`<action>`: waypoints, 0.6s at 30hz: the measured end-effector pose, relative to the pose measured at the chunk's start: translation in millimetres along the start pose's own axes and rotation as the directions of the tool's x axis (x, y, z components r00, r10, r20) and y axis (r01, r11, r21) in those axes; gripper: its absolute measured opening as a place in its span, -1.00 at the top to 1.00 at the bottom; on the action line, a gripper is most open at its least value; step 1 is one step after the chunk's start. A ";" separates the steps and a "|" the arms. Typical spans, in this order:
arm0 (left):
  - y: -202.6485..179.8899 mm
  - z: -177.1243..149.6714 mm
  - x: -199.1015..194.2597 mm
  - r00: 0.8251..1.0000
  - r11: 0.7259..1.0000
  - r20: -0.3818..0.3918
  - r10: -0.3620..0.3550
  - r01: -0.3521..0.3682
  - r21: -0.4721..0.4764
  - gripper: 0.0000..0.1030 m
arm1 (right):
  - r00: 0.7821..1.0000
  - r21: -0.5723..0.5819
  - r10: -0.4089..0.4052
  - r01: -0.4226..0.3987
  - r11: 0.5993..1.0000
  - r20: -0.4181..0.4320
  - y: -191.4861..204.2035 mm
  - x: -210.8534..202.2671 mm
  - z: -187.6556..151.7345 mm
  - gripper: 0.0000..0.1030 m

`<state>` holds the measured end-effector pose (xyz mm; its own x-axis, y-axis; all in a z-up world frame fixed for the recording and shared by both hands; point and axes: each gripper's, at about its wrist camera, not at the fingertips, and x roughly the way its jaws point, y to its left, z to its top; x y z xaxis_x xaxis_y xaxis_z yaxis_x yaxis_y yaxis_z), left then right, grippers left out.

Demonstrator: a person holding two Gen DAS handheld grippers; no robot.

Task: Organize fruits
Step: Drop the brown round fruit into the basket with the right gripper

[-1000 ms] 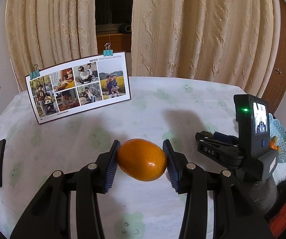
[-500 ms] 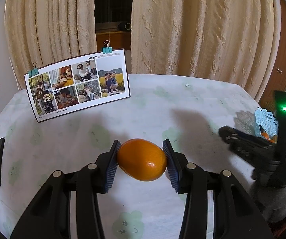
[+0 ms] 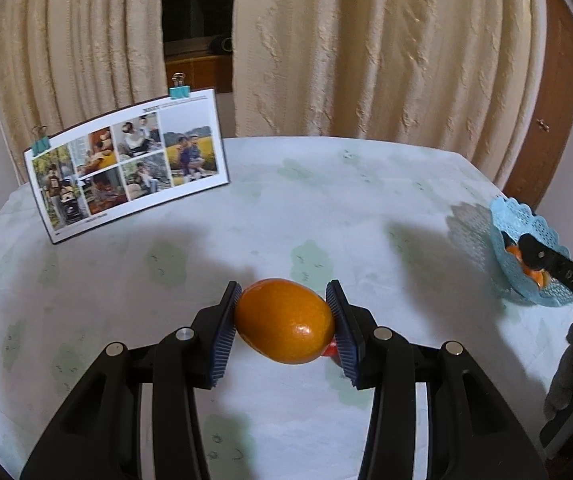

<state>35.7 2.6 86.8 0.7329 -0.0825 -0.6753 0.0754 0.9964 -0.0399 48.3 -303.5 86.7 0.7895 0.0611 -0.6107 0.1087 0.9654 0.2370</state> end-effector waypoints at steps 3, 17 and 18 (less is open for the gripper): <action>-6.4 -1.6 1.6 1.000 1.000 -0.008 -0.017 0.017 0.010 0.14 | 0.999 0.046 -0.038 0.037 0.998 0.017 -26.3 -10.3 0.0 0.21; -50.6 0.3 3.4 0.997 0.995 -0.035 -0.072 0.075 0.072 0.13 | 0.972 0.165 -0.178 0.152 0.974 0.157 -88.3 -50.0 -16.1 -0.19; -56.5 1.7 3.2 0.996 0.993 -0.036 -0.080 0.083 0.080 0.13 | 0.964 0.172 -0.198 0.167 0.971 0.178 -90.0 -53.8 -17.8 -0.20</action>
<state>35.0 -54.0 88.1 0.6995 -0.1613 -0.6962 0.1895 0.9812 -0.0369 -14.7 -389.2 84.8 0.8472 -0.1773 -0.5008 0.3414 0.9040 0.2575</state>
